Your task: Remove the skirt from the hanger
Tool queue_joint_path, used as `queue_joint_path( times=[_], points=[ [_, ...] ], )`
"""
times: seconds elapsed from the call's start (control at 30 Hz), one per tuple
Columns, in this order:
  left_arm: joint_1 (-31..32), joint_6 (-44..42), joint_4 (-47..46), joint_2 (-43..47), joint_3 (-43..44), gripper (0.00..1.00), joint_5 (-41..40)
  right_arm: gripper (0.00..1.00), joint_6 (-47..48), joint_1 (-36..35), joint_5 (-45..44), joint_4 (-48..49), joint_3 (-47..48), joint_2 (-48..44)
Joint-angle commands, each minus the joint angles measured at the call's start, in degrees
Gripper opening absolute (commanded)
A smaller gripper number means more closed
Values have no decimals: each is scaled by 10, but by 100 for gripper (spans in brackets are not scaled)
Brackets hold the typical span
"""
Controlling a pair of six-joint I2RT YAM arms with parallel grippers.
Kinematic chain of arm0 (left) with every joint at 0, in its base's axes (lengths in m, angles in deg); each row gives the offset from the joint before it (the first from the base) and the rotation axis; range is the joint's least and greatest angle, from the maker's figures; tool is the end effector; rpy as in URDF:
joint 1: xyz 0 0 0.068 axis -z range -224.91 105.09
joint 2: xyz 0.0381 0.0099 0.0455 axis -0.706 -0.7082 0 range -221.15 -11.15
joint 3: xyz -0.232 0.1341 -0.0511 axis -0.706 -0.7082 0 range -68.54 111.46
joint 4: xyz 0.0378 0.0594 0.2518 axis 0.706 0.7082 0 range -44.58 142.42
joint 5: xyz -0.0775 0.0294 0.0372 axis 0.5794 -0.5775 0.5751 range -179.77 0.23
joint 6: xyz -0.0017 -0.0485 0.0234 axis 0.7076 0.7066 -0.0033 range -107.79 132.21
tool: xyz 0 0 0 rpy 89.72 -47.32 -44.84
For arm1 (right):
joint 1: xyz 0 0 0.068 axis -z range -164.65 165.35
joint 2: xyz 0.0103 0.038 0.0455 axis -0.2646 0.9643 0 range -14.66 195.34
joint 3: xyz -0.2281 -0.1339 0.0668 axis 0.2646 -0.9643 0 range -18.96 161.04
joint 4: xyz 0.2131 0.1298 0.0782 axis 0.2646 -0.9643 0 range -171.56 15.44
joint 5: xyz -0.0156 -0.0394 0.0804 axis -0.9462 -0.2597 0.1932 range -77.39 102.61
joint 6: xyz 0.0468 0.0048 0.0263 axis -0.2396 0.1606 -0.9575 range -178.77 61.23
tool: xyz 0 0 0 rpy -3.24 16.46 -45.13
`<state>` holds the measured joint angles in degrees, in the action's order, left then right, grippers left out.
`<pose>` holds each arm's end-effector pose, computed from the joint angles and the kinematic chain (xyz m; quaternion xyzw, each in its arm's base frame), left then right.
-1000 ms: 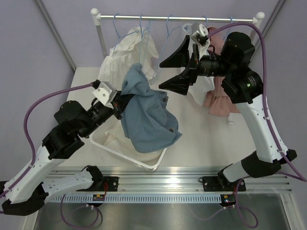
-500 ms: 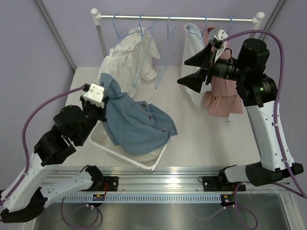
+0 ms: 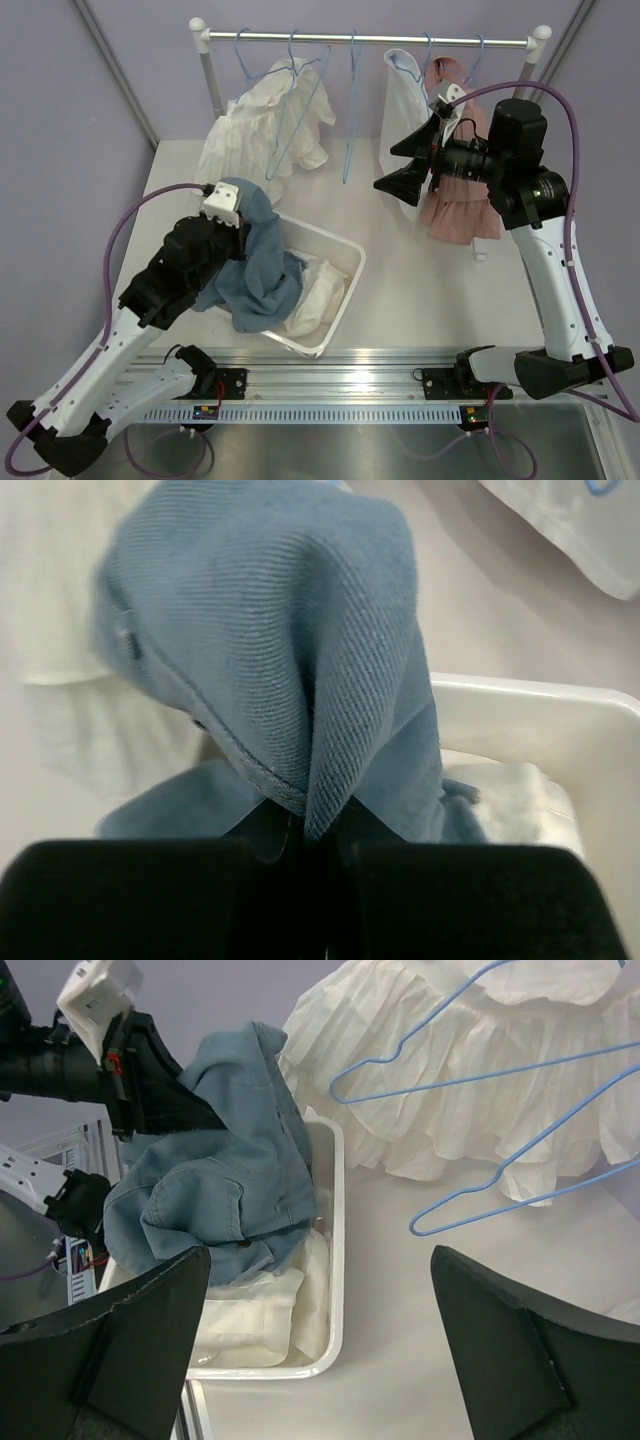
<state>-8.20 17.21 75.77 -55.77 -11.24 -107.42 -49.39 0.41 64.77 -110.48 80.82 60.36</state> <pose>0.1352 -0.0874 0.3785 0.1309 0.7921 -0.0918 0.5890 0.2276 0.0899 0.5072 -0.4190 0.6195 0.3669 0.5532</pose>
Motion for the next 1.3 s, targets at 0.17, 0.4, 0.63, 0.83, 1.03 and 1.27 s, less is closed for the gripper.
queue_joint_path(
  times=[0.17, 0.4, 0.63, 0.83, 1.03, 1.27],
  points=[
    [-8, 159, -208, -109, -74, 0, 270, 100, 21, 34, -9, -6, -12, -30],
    [-22, 240, -286, -149, -191, 0, 323, 100, 6, 73, -25, -2, 18, -25],
    [-27, 275, -275, -111, -261, 61, 269, 98, -90, 102, -199, -2, 167, 56],
    [-29, 227, -224, -40, -223, 91, 221, 93, -190, 102, -317, 4, 241, 151],
    [-29, 138, -161, 8, -135, 99, 190, 80, -183, 98, -339, 24, 272, 218],
    [-29, 77, -113, 18, -42, 99, 179, 56, -126, 80, -384, 47, 277, 266]
  ],
)
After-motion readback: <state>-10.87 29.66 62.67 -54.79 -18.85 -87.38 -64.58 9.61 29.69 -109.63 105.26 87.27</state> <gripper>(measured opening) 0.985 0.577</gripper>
